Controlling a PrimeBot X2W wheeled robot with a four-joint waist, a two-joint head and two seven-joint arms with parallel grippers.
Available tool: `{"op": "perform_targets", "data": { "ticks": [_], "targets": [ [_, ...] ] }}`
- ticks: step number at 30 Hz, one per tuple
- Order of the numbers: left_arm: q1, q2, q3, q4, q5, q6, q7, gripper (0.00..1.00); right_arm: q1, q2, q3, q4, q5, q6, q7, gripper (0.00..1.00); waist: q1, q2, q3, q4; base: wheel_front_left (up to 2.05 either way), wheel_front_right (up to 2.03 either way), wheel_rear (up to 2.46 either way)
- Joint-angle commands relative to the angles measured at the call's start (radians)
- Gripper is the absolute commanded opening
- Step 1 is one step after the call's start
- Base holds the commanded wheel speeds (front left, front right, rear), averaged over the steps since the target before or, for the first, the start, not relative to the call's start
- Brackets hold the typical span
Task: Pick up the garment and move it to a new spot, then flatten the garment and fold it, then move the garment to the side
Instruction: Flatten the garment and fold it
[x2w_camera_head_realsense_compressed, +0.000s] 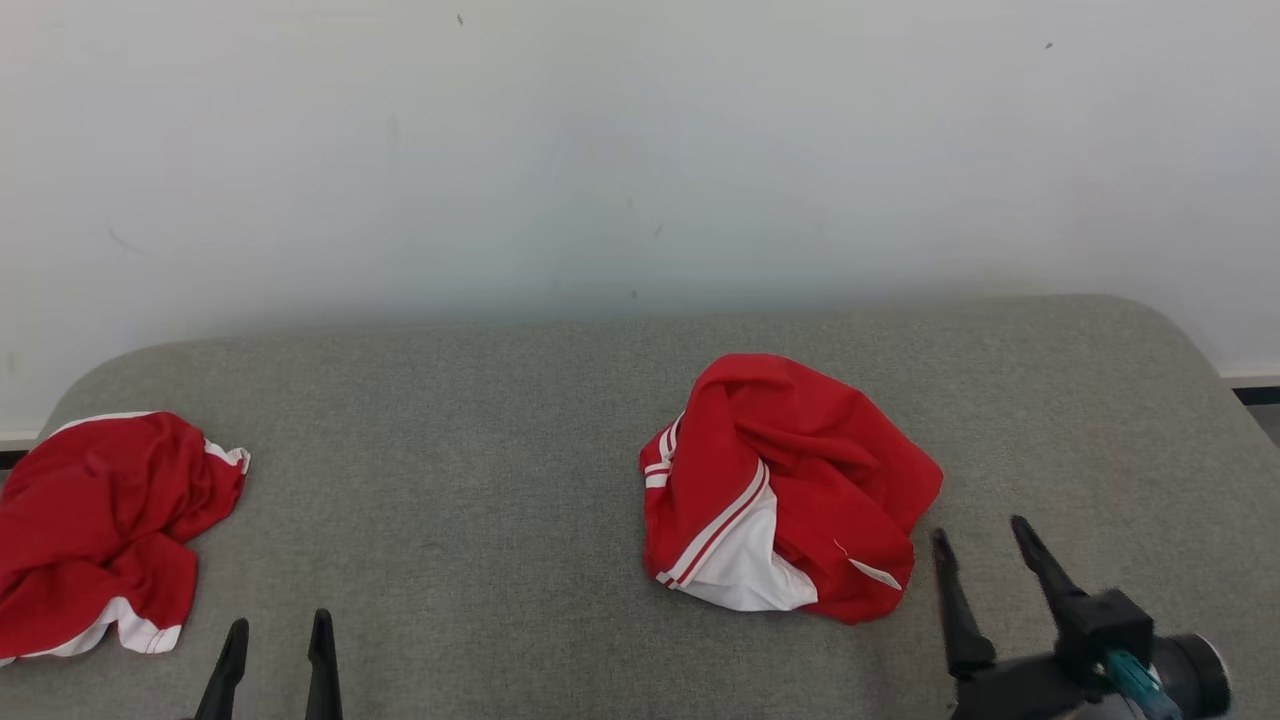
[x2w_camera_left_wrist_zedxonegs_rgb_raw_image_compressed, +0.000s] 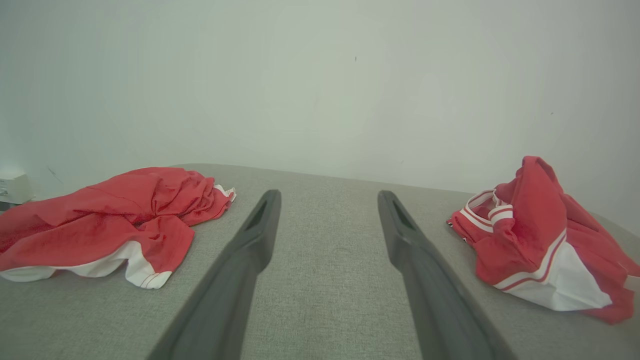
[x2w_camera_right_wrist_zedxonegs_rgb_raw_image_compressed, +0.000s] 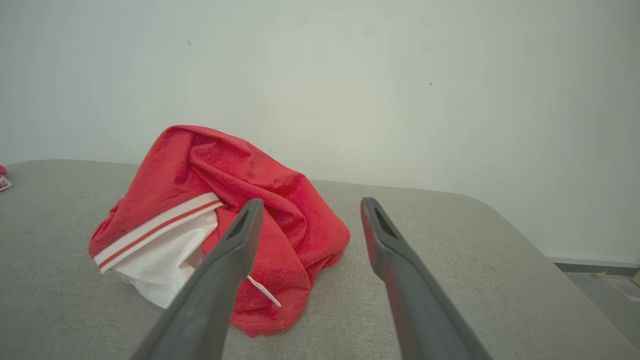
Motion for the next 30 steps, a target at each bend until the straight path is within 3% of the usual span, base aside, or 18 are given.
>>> {"op": "perform_targets", "data": {
  "ticks": [1,6,12,27,29,30],
  "targets": [
    [0.019,-0.002,0.002,0.006,0.001,-0.003,-0.001,1.00,-0.033,0.002,0.023,0.001,0.010,-0.002,0.017,1.00,0.0001,0.0000,0.004,0.003,0.00,0.00,0.00],
    [0.012,-0.011,-0.006,0.019,0.012,-0.008,-0.001,1.00,-0.195,0.001,0.150,0.076,0.057,-0.002,0.191,1.00,0.0001,0.0000,0.020,0.022,0.00,0.00,0.00],
    [-0.014,-0.021,-0.030,0.037,0.023,-0.015,-0.001,1.00,-0.391,0.004,0.177,0.274,0.159,-0.002,0.421,1.00,0.0001,0.0000,0.038,0.067,0.00,0.00,0.00],
    [-0.096,-0.027,-0.094,0.091,0.039,-0.039,-0.001,1.00,-0.658,0.004,0.249,0.673,0.261,-0.002,0.412,1.00,0.0001,0.0000,0.087,0.174,0.00,0.00,0.00],
    [-0.102,-0.031,-0.098,0.095,0.038,-0.040,-0.001,1.00,-0.687,0.004,0.263,0.714,0.259,-0.002,0.401,0.00,0.0001,0.0000,0.089,0.179,0.00,0.00,0.00],
    [-0.104,-0.032,-0.099,0.096,0.038,-0.039,-0.001,1.00,-0.701,0.004,0.274,0.727,0.259,-0.002,0.392,0.00,0.0001,0.0000,0.089,0.181,0.00,0.00,0.00]
  ]
}}
